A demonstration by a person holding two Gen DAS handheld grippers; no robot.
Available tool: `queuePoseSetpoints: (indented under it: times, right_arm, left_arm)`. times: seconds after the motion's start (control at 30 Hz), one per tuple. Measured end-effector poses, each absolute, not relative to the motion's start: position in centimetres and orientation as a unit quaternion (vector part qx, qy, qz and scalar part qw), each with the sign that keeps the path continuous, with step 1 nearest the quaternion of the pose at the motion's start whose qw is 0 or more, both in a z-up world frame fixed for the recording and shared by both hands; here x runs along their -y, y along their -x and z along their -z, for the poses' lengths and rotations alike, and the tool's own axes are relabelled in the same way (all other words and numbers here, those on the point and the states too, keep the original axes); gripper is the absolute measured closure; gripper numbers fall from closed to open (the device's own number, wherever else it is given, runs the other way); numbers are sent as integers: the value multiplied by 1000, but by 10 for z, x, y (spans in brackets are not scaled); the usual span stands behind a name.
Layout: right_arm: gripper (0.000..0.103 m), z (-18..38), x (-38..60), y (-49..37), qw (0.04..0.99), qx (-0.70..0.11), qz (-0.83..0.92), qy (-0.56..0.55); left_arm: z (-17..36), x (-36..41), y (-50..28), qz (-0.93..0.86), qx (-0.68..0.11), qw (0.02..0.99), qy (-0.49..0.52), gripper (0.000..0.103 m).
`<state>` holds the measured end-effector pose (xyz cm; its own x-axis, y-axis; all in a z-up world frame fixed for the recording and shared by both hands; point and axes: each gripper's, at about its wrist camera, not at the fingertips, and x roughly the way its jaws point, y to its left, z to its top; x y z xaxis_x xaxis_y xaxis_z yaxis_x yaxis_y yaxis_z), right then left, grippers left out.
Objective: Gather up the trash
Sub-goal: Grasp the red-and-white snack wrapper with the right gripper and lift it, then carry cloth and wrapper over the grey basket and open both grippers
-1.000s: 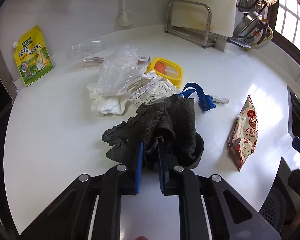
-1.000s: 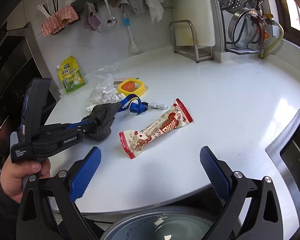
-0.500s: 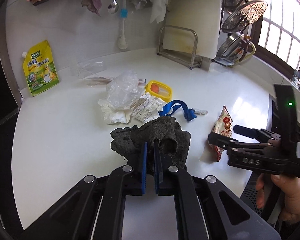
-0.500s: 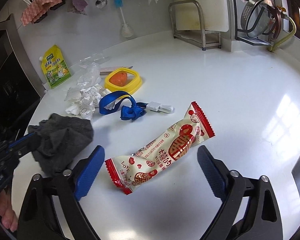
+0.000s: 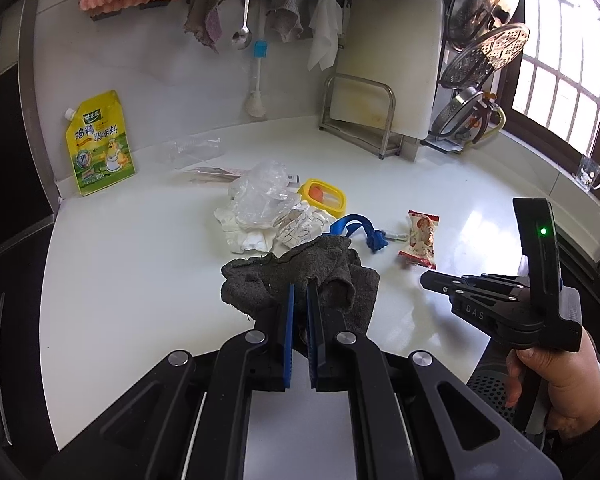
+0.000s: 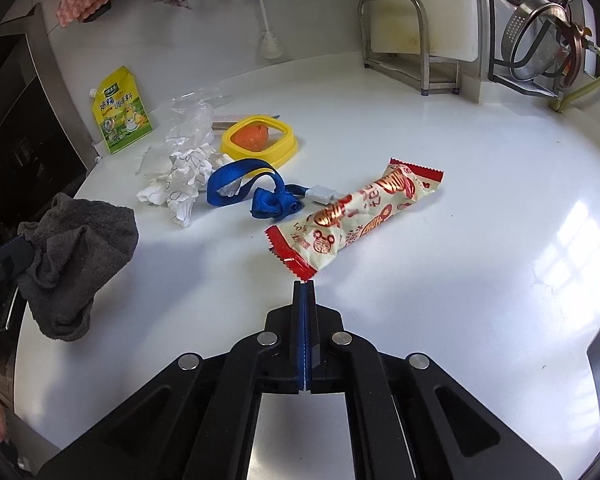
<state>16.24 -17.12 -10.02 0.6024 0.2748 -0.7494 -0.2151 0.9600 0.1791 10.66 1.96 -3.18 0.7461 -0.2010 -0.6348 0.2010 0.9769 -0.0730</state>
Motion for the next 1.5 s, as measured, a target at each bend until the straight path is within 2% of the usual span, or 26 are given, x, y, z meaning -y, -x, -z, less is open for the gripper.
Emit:
queuePoseSetpoints:
  times: [0.03,0.1,0.17,0.2,0.33,0.6,0.67,0.7,0.77,0.87,1.17,1.5]
  right_arm:
    - [103,98,173,-160,893,-423,-145,-39]
    - [92,97,177,-159,891,-428,-147,-48]
    - [34,93,181,-158,892,-424,-146,-58]
    - [30,91,184,-158,894,-418,-145,-65]
    - [30,83,197,-162,898,-408,-128,-101]
    - [30,100,203,-204,886,-435,-86,-135]
    - [34,102,201,-211,890,-431,-75,-127]
    - [44,102,200,-215,891,-430,-73,-124]
    - [77,103,200,-221,888,-437,-75,-125]
    - [83,102,198,-222,890,-436,-78,-108]
    - [86,86,204,-185,897,-414,-115,-101]
    - [86,57,231,-73,909,-385,-138,-77]
  left_arm:
    - [32,-19,-106,107,-340,934,0,97]
    - [32,-19,-106,107,-339,935,-1,97]
    - [32,-18,-106,107,-340,934,-1,97]
    - [32,-18,-105,106,-339,935,-1,97]
    - [32,-18,-105,103,-337,936,-6,97]
    - [35,-17,-106,104,-340,935,-11,97]
    - [36,-18,-106,104,-341,934,-11,97]
    - [36,-19,-106,104,-341,934,-10,97]
    - [37,-19,-106,103,-342,934,-10,97]
    - [36,-20,-106,104,-341,934,-8,97]
    - [29,-10,-96,120,-332,935,-7,97]
    - [0,29,-44,179,-305,935,-20,97]
